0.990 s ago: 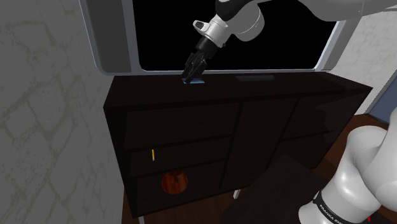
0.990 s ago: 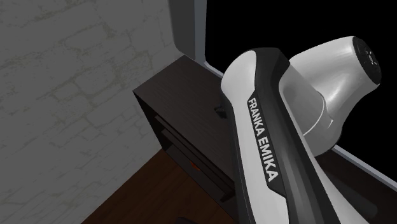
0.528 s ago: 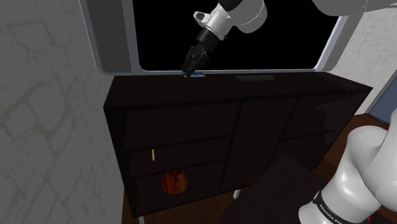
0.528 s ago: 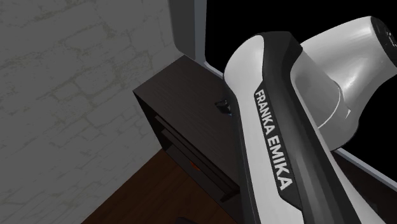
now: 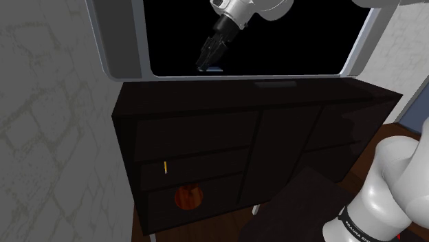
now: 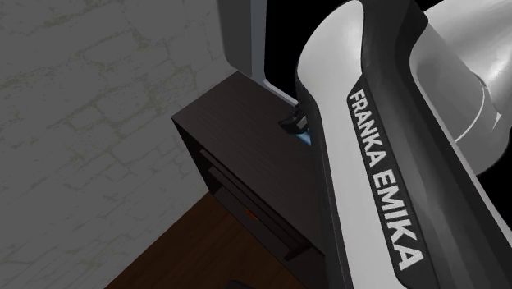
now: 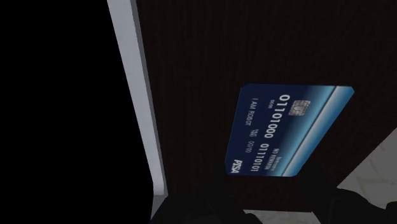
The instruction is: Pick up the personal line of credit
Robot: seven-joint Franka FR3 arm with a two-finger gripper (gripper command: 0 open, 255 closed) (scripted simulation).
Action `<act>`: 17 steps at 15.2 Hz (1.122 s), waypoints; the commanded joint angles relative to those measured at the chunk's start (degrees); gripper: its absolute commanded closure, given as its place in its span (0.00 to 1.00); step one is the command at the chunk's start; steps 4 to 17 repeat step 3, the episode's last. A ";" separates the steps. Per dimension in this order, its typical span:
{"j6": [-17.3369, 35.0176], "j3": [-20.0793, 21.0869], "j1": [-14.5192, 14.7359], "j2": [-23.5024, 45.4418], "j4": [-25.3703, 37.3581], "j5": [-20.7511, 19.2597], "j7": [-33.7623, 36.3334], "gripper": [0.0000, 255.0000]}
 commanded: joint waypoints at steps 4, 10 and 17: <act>-1.52 -0.06 -0.06 0.26 1.91 -0.30 0.81 1.00; -1.52 -0.06 -0.06 0.26 1.91 -0.30 0.81 1.00; -1.52 -0.06 -0.06 0.26 1.91 -0.30 0.81 1.00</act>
